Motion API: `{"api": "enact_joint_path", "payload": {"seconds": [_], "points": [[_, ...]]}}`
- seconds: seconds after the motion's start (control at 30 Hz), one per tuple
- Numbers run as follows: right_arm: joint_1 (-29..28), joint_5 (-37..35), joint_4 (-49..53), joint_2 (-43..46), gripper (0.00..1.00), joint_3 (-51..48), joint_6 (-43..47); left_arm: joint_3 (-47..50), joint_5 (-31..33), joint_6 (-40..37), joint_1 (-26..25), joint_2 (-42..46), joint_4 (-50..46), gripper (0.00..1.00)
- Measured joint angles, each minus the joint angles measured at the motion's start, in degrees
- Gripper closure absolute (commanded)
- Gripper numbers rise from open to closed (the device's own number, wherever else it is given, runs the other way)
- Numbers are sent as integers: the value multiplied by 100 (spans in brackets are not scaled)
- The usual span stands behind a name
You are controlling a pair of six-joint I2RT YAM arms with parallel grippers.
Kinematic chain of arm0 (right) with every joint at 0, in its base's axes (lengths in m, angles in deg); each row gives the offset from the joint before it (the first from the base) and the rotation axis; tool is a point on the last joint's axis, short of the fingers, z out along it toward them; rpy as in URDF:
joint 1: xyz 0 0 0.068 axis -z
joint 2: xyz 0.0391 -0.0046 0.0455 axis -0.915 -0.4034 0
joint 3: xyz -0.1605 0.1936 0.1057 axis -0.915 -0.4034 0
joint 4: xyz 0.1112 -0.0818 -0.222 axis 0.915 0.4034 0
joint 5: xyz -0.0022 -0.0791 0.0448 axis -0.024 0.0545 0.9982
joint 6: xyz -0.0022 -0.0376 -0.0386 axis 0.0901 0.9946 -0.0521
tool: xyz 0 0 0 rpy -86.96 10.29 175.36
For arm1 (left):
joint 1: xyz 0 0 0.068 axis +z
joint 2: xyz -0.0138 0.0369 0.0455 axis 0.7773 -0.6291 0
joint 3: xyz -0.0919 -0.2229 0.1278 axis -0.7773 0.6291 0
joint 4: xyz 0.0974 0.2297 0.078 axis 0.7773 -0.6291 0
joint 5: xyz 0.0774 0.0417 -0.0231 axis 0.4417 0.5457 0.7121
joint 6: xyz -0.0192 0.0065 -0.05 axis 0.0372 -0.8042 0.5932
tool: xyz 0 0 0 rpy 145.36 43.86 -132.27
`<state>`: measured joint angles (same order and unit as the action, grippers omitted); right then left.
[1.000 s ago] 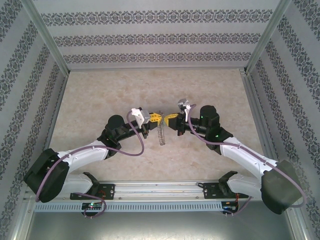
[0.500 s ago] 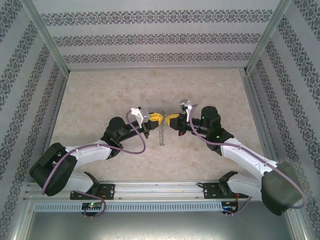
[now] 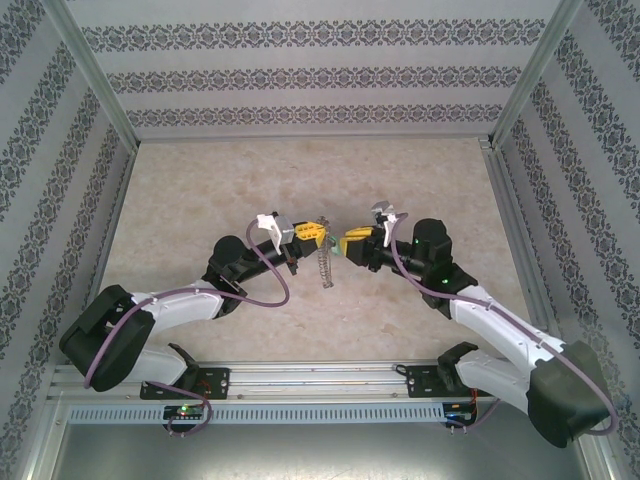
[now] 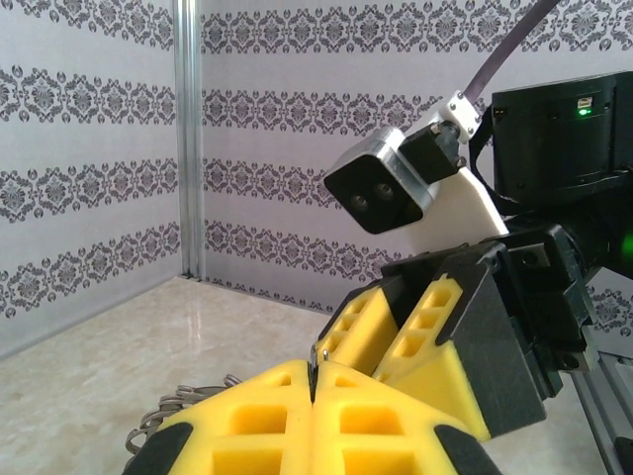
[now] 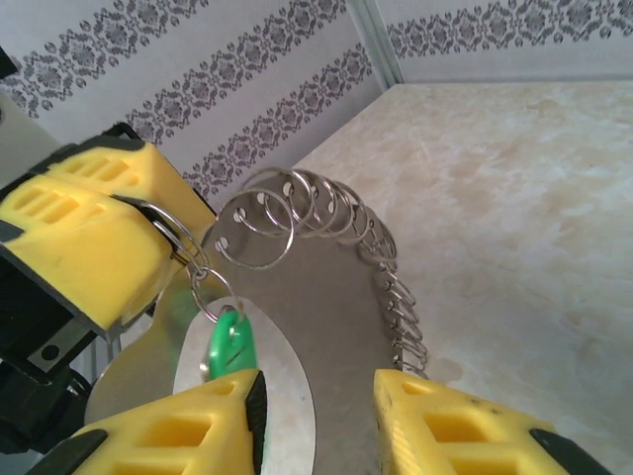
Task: Put the keys on the keyring
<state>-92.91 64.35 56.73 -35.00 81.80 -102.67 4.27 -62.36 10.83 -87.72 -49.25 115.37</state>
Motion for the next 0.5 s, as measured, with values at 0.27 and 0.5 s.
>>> {"api": "enact_joint_path", "payload": {"seconds": [0.27,0.5], "points": [[-2,0,-48,116,58,-4,-136,0,-22,129,0,-131,42,100],[-2,9,-177,50,41,11,-258,-2,-131,223,0,-131,35,100]]}}
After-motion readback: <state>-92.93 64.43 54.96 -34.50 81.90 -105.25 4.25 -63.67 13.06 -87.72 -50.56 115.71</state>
